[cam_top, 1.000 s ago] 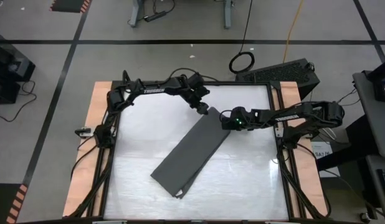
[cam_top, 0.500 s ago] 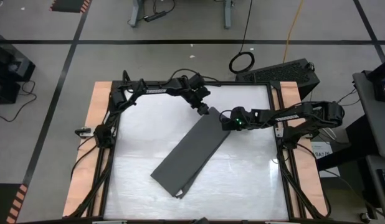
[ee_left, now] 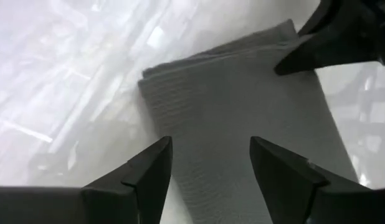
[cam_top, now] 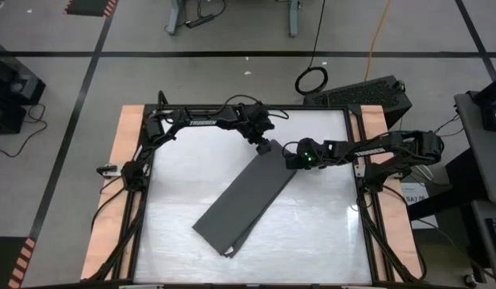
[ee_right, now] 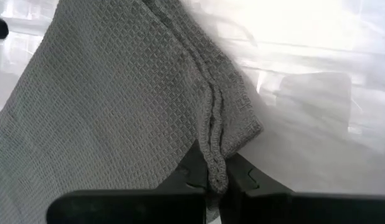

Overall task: Roll towel into tight, uniform cylinder
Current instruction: Roll the gray towel

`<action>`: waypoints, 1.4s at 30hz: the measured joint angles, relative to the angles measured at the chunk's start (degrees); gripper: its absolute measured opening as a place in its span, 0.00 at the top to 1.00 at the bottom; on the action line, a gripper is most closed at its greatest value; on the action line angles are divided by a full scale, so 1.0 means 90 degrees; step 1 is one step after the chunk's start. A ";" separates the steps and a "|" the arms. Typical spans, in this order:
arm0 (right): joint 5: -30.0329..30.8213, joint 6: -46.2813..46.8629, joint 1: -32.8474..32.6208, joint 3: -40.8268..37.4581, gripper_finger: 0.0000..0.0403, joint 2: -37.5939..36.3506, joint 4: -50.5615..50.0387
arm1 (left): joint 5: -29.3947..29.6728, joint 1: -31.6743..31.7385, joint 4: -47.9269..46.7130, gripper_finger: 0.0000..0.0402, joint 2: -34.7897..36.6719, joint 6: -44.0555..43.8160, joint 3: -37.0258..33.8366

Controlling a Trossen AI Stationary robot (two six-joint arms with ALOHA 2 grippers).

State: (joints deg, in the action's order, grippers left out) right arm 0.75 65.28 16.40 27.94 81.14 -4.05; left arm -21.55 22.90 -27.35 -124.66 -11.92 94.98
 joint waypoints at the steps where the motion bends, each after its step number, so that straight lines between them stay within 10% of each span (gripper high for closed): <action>1: -0.0023 0.0000 0.0000 0.0000 0.99 0.0000 0.0000 | -0.0042 -0.0020 0.0002 0.46 0.0000 0.0043 0.0000; 17: -0.0097 -0.0076 0.0000 0.0007 0.99 -0.0002 -0.0042 | -0.0303 -0.0217 0.0202 0.98 -0.0143 0.0342 0.0005; 32: -0.0136 -0.0327 0.0226 -0.0005 0.99 0.0007 0.0295 | -0.0949 0.0454 0.0139 0.98 0.0109 -0.0007 0.0002; 42: -0.0134 -0.0468 0.0304 -0.0005 0.99 0.0007 0.0408 | -0.0607 0.0429 -0.0389 0.61 0.0039 -0.0244 0.0002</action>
State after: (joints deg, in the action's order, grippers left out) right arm -0.45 61.07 19.14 27.90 81.21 -0.38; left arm -27.02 26.76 -30.84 -124.31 -14.12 95.00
